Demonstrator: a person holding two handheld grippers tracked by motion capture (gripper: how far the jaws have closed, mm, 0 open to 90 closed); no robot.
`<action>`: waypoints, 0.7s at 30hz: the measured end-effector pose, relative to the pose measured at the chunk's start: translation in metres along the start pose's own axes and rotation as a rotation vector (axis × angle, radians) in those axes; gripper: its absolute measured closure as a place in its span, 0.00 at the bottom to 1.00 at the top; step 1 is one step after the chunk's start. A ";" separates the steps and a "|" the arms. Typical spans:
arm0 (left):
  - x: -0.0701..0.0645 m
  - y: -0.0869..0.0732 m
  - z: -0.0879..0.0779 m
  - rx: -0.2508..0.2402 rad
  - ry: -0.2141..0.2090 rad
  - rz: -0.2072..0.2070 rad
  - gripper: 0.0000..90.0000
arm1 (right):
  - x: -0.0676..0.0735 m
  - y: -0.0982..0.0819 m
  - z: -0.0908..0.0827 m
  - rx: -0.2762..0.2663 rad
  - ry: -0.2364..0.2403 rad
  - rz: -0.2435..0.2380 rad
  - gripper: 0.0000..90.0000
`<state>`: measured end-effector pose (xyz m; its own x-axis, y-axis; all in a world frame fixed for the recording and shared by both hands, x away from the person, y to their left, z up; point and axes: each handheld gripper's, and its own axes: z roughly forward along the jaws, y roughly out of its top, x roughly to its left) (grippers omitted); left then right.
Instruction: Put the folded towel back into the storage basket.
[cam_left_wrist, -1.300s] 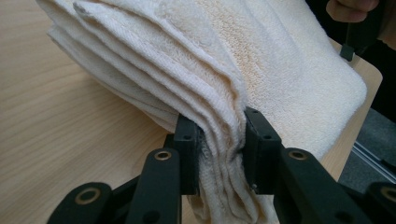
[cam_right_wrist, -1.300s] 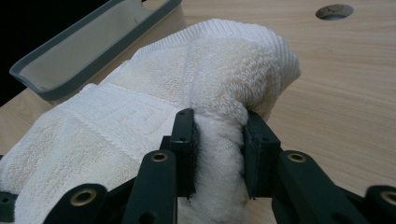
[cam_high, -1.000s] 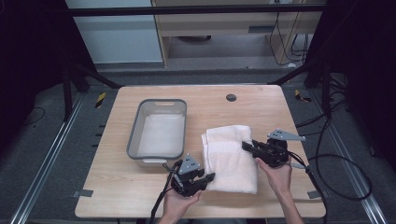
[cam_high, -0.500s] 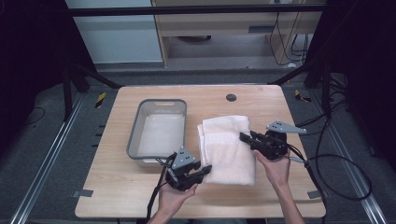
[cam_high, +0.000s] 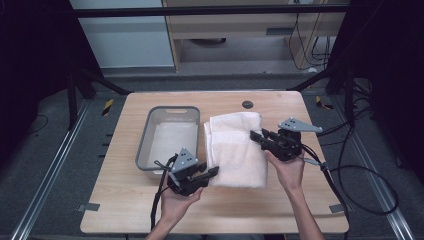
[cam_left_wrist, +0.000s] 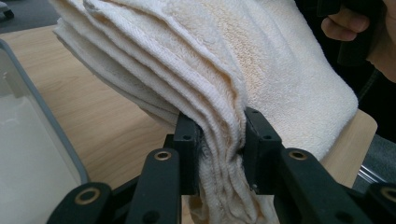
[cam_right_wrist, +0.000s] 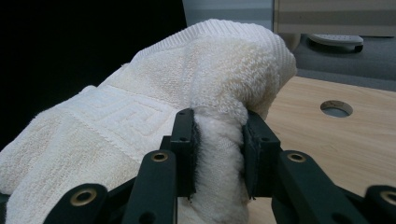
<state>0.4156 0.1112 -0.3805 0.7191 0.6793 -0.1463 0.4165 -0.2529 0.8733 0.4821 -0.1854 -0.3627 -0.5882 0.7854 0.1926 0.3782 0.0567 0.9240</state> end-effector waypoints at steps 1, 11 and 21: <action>0.001 0.000 -0.001 -0.004 0.002 -0.001 0.77 | 0.001 0.002 0.001 -0.001 0.002 -0.002 0.77; 0.013 0.006 -0.015 -0.041 0.021 -0.019 0.77 | 0.009 0.015 0.015 -0.020 0.023 -0.007 0.77; 0.022 0.010 -0.027 -0.066 0.048 -0.031 0.77 | 0.018 0.027 0.027 -0.025 0.032 -0.027 0.77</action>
<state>0.4210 0.1424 -0.3629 0.6780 0.7189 -0.1530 0.4000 -0.1863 0.8974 0.5010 -0.1533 -0.3434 -0.6206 0.7639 0.1772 0.3438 0.0619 0.9370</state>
